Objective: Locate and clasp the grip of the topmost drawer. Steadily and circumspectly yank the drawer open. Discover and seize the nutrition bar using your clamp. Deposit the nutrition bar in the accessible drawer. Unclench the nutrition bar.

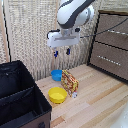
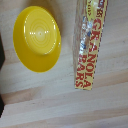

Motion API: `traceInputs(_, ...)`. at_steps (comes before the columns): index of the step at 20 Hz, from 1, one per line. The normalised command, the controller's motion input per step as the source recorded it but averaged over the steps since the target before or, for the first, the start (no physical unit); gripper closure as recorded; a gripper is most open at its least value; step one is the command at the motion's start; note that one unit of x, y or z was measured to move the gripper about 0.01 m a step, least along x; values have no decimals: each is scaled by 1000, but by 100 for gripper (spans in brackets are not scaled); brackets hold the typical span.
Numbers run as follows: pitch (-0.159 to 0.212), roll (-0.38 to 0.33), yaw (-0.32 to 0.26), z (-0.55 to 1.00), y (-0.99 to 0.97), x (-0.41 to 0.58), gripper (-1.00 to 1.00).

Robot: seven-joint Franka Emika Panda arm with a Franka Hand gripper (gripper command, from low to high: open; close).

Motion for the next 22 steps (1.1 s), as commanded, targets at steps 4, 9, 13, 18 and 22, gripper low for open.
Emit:
traceInputs(4, -25, -219, 160, 189, 44, 41, -100)
traceInputs(9, -33, -284, 176, 225, -17, 0, -100)
traceInputs(13, -25, -291, 165, 211, -22, 0, -100)
traceInputs(18, -10, -305, 157, 180, -35, 0, -100)
traceInputs(22, 0, -322, 130, 151, -41, 4, -100)
